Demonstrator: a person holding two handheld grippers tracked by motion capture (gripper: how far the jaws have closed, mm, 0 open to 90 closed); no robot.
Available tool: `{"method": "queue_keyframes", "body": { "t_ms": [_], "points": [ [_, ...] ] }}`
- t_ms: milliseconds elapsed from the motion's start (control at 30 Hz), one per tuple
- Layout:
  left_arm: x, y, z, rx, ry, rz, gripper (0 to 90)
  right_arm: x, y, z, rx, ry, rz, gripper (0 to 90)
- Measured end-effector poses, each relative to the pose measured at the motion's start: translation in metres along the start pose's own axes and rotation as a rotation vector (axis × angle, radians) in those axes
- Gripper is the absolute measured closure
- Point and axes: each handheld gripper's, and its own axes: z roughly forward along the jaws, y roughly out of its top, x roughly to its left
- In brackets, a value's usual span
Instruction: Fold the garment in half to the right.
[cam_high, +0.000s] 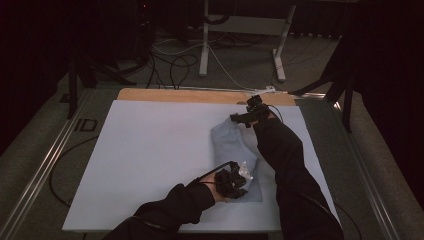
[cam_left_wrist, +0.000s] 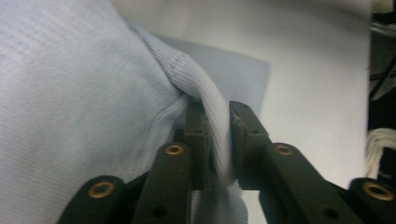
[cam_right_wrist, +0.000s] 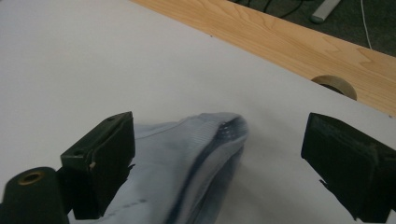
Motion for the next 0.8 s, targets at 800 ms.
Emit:
{"method": "queue_keyframes", "body": {
  "t_ms": [800],
  "points": [
    [-0.019, 0.023, 0.015, -0.013, -0.041, 0.036, 62.1, 0.009, -0.008, -0.016, -0.037, 0.034, -0.034, 10.8]
  ]
}}
